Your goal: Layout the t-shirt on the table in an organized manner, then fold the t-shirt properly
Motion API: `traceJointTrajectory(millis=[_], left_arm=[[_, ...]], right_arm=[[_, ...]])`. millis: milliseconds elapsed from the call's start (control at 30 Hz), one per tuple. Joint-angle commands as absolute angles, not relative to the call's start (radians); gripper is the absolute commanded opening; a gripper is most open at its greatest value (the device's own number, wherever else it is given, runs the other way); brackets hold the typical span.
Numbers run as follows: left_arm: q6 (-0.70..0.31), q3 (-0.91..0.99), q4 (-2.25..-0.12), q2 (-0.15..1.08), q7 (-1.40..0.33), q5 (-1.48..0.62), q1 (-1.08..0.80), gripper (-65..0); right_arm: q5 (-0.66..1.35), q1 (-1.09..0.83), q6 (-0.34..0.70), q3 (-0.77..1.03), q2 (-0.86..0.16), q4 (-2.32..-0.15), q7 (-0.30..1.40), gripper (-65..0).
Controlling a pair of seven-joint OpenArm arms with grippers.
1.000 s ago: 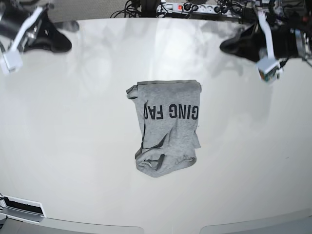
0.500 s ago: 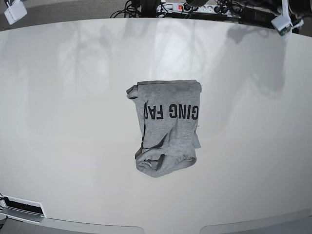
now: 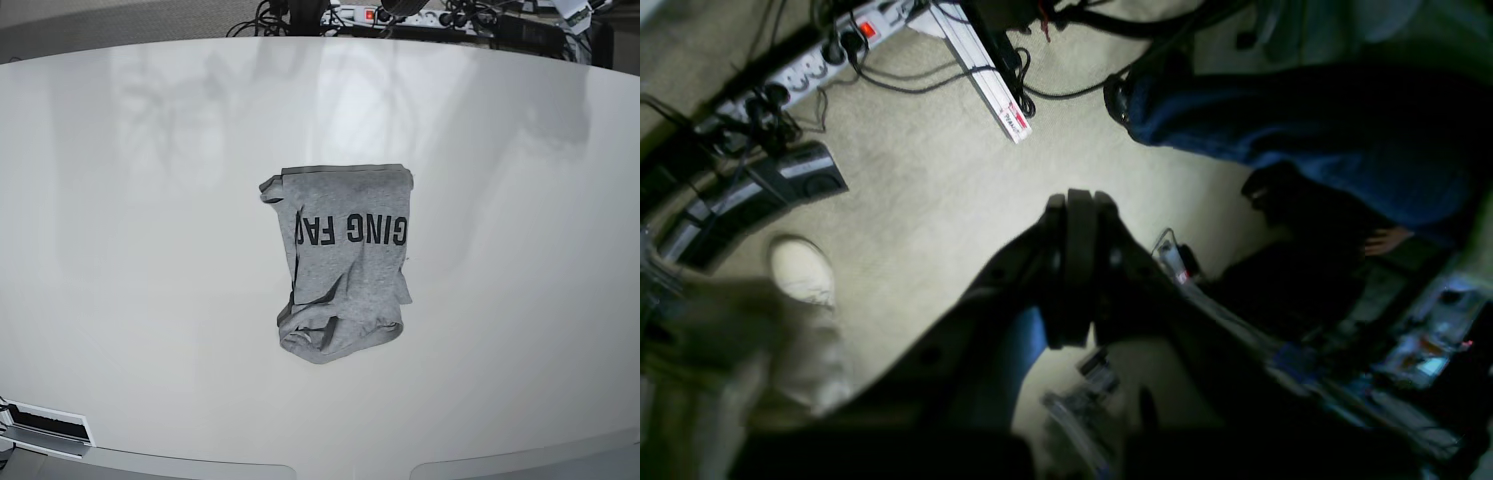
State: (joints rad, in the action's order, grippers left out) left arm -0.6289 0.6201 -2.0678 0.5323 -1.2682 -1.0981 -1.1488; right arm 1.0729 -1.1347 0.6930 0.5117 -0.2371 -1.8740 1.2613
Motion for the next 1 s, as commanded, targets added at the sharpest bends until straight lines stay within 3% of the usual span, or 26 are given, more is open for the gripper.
traceJointTrajectory(millis=[0, 167, 333, 733, 967], left_arm=[[-0.628, 0.600, -2.051, 0.538, -1.252, -1.082, -1.161, -65.0], [-0.628, 0.419, -1.858, 0.538, -1.190, -0.939, -1.105, -65.0], [-0.635, 0.265, -1.619, 0.537, -1.099, -0.897, -0.992, -65.0], [-0.698, 0.046, -1.103, 0.533, -0.818, -0.789, -0.629, -65.0], [-0.660, -0.048, -0.822, 0.465, -0.534, -0.485, -0.483, -65.0]], right_arm=[[1.056, -1.140, 0.698, 0.494, -0.254, -1.843, 1.251, -65.0], [0.962, -1.045, 0.698, 0.359, -0.299, -1.611, 1.202, -65.0], [0.850, -0.936, 0.698, 0.237, -0.335, -1.377, 1.048, -65.0], [0.693, -0.665, 0.698, 0.085, -0.346, -0.944, 0.818, -65.0], [0.352, -0.571, 0.698, 0.014, -0.328, -0.778, 0.418, -65.0]])
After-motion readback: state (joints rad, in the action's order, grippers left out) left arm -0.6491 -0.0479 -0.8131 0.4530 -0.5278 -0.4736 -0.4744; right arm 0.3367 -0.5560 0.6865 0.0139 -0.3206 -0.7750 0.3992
